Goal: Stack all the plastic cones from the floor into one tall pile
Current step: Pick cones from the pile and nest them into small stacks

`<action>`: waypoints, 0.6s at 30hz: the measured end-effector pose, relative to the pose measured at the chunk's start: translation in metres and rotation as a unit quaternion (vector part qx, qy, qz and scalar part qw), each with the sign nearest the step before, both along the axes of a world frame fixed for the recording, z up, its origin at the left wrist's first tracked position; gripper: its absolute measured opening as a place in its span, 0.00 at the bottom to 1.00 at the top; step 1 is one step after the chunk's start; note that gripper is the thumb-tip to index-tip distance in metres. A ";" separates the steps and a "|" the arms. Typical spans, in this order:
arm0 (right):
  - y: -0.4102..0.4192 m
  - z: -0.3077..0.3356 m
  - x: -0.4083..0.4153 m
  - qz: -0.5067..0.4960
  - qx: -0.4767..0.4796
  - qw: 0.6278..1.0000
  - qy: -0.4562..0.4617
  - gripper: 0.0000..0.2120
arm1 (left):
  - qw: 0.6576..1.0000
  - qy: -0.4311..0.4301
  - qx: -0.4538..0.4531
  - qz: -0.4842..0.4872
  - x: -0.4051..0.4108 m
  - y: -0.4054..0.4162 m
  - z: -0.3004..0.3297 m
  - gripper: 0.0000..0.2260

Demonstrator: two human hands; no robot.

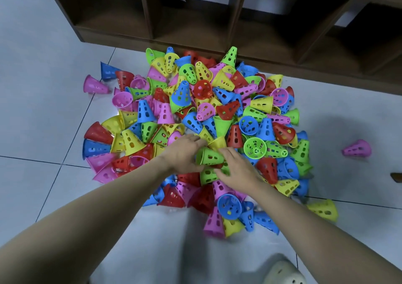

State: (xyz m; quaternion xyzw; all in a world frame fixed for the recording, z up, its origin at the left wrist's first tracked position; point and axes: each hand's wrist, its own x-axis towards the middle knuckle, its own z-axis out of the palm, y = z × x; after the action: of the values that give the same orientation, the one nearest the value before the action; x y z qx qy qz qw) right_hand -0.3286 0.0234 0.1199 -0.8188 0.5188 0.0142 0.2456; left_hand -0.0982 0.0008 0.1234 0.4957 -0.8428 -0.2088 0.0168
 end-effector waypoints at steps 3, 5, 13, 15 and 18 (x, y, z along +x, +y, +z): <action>0.003 0.021 0.001 -0.123 0.095 0.980 -0.121 0.32 | 0.996 0.067 -0.034 0.038 0.000 0.007 0.025 0.33; 0.002 0.039 0.004 -0.184 0.131 0.946 -0.234 0.27 | 0.995 0.079 -0.020 0.059 -0.003 0.013 0.040 0.35; 0.013 0.115 -0.021 -0.298 0.231 0.856 -0.354 0.13 | 0.957 0.238 0.026 0.163 -0.046 0.042 0.074 0.39; 0.025 0.119 -0.032 -0.304 0.286 0.828 -0.375 0.14 | 0.948 0.274 0.040 0.158 -0.064 0.049 0.078 0.37; 0.045 0.116 -0.045 -0.298 0.307 0.802 -0.416 0.12 | 0.953 0.270 0.061 0.122 -0.079 0.058 0.074 0.38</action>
State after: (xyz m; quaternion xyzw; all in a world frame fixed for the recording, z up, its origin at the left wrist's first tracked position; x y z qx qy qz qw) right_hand -0.3735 0.0686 0.2363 -0.4327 0.5536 -0.2434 0.6686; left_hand -0.1770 0.0588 0.1976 0.5197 -0.7259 -0.3824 0.2381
